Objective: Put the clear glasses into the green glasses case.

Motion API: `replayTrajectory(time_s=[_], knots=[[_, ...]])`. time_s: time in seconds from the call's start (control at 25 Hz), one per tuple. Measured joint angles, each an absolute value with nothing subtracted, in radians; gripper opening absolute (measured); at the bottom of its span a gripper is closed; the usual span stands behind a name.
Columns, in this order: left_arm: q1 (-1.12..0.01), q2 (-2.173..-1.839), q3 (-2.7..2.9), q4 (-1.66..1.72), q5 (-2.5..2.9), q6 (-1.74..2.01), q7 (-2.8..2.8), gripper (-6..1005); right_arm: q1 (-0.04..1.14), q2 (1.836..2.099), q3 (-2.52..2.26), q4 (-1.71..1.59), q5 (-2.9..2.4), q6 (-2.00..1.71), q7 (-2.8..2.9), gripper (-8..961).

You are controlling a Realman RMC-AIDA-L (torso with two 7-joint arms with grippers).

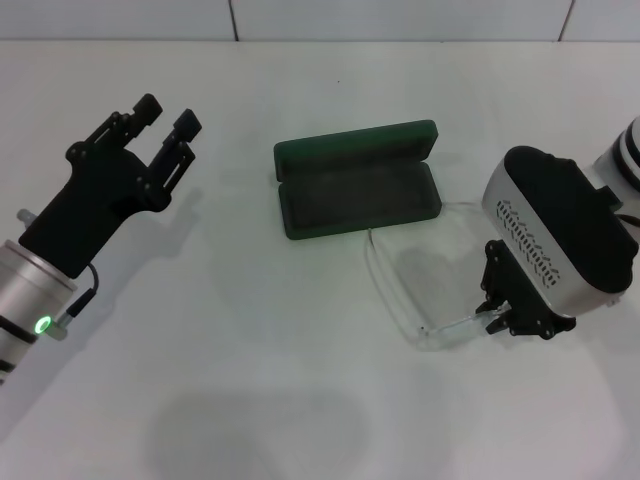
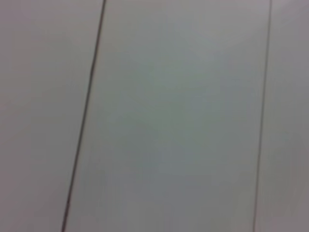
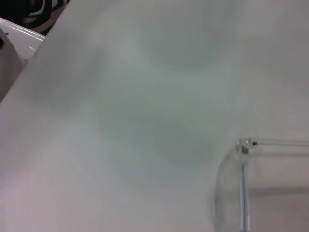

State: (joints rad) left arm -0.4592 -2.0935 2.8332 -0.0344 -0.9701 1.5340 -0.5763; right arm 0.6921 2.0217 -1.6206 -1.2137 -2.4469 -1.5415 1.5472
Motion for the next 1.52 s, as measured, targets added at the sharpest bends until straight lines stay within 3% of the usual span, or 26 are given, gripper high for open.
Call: replayTrajectory(time_s=[0.28, 0.64, 1.16, 1.52], knots=[[-0.413, -2.098, 2.832, 0.081, -1.019, 1.512, -0.409, 591, 0.661, 2.022, -1.577, -1.232, -2.392, -1.547, 1.52, 115], [-0.346, -2.091, 2.832, 0.108, -1.084, 1.631, -0.381, 600, 0.548, 2.021, -1.268, -1.223, -2.156, -1.639, 1.303, 115], [-0.322, -2.101, 2.825, 0.195, -1.306, 1.591, -0.417, 613, 0.376, 2.018, -1.17, -0.883, -1.628, -1.63, 0.742, 116], [-0.315, -2.099, 2.829, 0.194, -1.36, 1.548, -0.453, 815, 0.412, 2.026, -1.179, -0.642, -1.401, -1.62, 0.578, 116]])
